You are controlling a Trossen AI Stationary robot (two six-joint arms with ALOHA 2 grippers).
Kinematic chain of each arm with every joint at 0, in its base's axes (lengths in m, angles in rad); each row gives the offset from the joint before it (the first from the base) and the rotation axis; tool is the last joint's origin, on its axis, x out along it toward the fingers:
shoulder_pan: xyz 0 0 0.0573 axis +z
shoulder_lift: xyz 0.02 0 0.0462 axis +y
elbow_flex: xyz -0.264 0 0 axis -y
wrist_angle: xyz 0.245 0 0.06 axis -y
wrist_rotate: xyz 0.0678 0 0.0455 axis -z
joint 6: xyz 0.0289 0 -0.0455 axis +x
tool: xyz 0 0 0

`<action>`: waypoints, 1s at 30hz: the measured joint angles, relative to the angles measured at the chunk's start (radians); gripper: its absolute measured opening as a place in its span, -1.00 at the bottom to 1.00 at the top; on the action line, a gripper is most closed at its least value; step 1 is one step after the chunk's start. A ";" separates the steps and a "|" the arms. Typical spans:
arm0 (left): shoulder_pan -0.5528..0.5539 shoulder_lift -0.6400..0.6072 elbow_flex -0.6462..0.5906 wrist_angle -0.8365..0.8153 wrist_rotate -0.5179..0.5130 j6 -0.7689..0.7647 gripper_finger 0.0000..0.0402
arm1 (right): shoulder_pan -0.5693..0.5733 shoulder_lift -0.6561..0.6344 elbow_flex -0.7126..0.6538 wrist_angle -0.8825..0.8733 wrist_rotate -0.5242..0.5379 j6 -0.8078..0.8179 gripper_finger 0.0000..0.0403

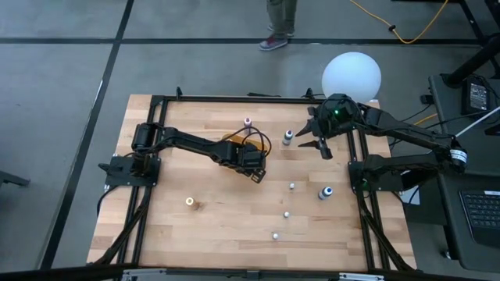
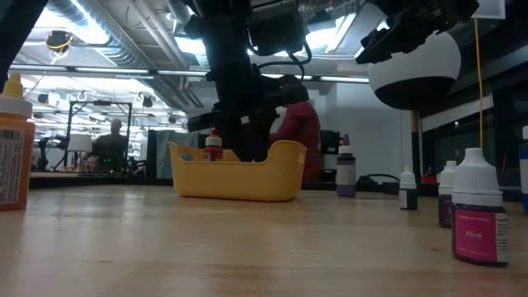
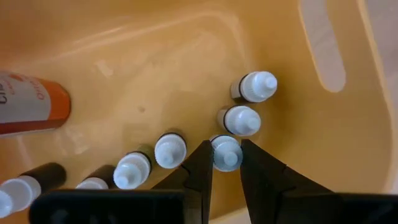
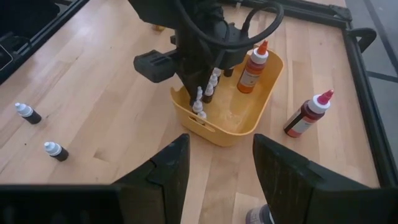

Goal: Pick & Place food coloring
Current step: Put the small blue food coloring bottle into the yellow bin

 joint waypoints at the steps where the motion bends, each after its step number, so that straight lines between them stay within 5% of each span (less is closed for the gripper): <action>1: 0.000 0.000 0.000 0.000 -0.004 0.002 -0.70 | 0.000 0.000 0.000 0.001 0.000 0.000 -0.12; 30: 0.000 -0.012 0.027 -0.032 0.014 0.049 -0.55 | 0.000 0.000 0.000 0.001 0.000 -0.002 -0.12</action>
